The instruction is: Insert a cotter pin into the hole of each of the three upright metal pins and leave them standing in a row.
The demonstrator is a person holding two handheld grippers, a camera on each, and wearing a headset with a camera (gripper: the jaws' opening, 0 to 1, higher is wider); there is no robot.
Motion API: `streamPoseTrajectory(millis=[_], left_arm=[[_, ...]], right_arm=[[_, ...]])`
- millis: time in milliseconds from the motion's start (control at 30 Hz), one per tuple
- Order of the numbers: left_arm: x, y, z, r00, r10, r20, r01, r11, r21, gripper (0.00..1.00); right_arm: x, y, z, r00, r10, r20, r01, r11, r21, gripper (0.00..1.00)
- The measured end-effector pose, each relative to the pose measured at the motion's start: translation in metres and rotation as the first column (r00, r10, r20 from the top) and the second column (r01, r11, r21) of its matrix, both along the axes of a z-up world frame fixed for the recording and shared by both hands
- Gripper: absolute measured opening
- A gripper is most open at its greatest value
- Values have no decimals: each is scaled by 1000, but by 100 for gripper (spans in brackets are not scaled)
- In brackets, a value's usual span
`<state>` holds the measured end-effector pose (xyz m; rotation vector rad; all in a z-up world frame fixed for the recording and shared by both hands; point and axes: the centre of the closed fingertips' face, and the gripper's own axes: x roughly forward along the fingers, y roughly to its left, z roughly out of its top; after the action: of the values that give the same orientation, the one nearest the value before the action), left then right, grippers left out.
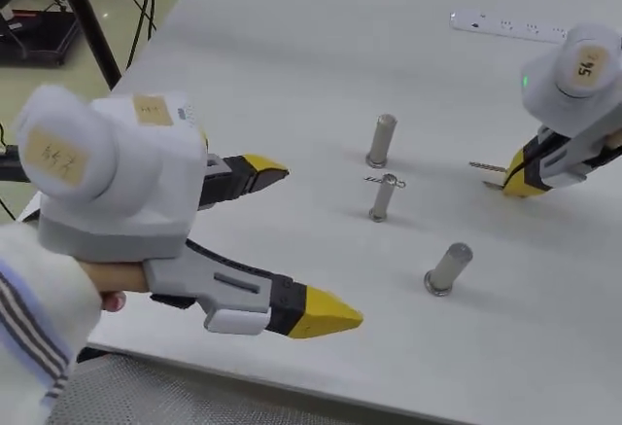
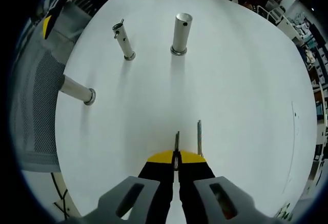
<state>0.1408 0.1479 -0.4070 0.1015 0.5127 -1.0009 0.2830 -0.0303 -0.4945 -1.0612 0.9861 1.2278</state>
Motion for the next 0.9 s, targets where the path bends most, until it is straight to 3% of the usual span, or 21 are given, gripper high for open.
streamPoseTrajectory(millis=[200,400,567,667,900], left_arm=[[6,-4,-6,1000,15,-20,-15,1000,-3,89],[11,-12,-4,999,24,-37,-25,999,-33,85],[19,-17,0,999,29,-41,-31,998,-53,82],[21,-23,2,997,23,-72,-29,996,-79,79],[29,-38,10,995,17,-98,-29,992,-125,74]], right_arm=[[-3,1,9,999,-4,32,3,1000,24,0],[-6,9,29,995,6,100,-12,998,69,0],[-12,21,49,988,15,156,-34,992,121,0],[-16,28,58,983,15,183,-43,988,148,0],[-28,38,74,967,29,252,-78,979,186,0]])
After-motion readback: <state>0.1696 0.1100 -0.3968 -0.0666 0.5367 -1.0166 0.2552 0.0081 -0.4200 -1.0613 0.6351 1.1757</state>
